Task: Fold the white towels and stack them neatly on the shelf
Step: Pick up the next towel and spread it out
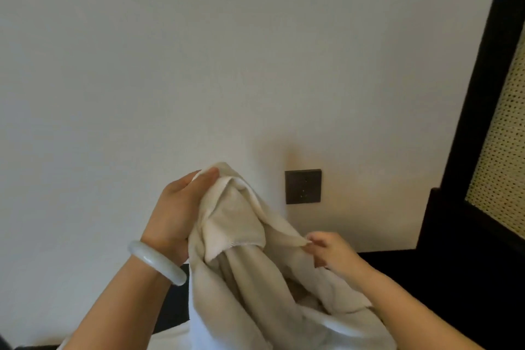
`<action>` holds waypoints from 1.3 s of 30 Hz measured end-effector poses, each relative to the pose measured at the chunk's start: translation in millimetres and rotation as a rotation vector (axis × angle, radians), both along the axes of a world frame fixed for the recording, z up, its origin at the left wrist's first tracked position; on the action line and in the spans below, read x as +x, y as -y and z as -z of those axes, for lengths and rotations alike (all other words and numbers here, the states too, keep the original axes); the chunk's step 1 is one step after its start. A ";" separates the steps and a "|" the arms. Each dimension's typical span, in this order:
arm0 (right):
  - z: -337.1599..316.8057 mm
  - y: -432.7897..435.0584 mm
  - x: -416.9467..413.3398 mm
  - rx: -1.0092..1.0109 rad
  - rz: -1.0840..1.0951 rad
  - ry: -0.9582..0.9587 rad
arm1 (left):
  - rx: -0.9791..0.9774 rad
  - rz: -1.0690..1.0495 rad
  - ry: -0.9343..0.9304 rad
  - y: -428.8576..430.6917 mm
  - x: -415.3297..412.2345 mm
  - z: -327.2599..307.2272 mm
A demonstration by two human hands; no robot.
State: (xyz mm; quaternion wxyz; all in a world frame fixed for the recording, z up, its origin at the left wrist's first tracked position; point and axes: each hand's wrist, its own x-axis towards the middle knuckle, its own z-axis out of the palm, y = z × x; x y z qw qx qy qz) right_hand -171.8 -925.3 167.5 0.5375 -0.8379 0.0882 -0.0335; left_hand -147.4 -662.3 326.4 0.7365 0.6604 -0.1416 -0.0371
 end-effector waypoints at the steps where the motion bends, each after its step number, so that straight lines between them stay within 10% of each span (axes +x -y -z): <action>1: -15.0 10.4 1.9 0.039 0.066 0.040 | -0.004 -0.028 -0.006 -1.1 5.8 1.0; 9: -179.1 27.9 13.5 0.529 0.187 0.418 | 0.111 -0.053 -0.142 32.3 52.5 37.0; 14: -122.8 -10.1 32.2 0.597 0.028 0.165 | 0.310 0.023 -0.325 47.6 66.2 105.4; 18: -9.9 -2.4 11.7 0.178 -0.003 -0.186 | 0.632 0.010 -0.312 37.0 60.7 166.6; 27: 74.1 15.4 -114.3 -0.651 0.207 -0.095 | 0.990 -0.430 0.261 -10.1 -38.6 251.8; 39: 61.4 -11.7 -142.5 -0.521 0.299 -0.140 | 0.771 -0.276 0.085 -23.0 -65.7 255.7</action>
